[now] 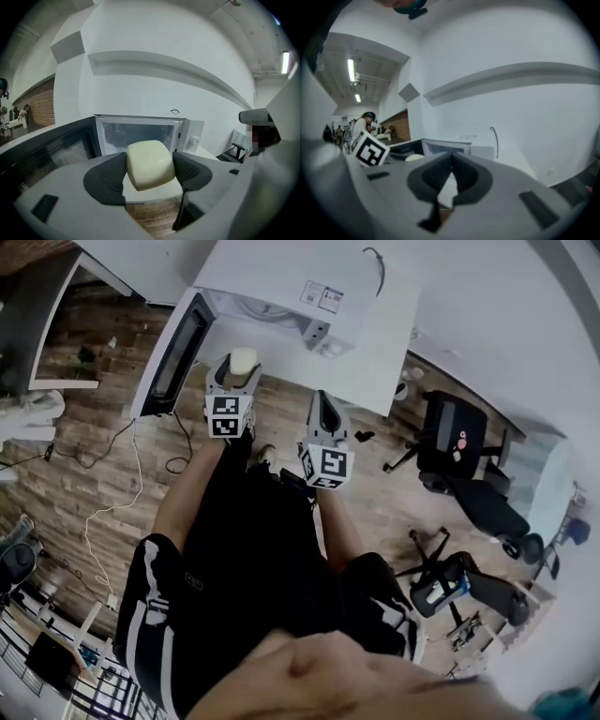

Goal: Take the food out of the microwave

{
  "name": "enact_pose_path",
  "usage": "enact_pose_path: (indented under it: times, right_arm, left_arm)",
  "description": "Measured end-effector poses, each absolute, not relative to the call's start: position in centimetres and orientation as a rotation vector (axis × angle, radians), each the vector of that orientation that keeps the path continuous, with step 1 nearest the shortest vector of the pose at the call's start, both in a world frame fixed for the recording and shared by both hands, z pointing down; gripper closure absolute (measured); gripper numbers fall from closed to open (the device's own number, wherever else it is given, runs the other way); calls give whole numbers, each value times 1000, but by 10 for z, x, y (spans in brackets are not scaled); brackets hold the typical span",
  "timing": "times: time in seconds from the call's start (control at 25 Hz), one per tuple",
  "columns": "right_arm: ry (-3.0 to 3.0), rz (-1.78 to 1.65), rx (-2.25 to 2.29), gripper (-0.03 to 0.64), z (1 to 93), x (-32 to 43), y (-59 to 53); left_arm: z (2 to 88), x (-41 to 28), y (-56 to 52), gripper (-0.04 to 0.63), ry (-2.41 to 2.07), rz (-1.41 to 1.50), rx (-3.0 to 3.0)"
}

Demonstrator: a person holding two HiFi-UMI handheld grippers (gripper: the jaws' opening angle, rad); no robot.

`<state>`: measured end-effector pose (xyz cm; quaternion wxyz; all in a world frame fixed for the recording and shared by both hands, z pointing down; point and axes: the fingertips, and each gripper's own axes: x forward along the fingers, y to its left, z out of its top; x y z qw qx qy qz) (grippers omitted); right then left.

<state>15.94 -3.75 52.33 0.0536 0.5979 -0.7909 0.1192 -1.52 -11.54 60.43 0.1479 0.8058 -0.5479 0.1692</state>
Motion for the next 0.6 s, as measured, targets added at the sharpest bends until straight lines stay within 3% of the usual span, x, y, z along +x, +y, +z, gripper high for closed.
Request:
enact_pose_path:
  times: [0.6]
  right_arm:
    - [-2394,332,1817,586,508,132,-20]
  left_arm:
    - [561,-38,-61,258,-1490,378,2408]
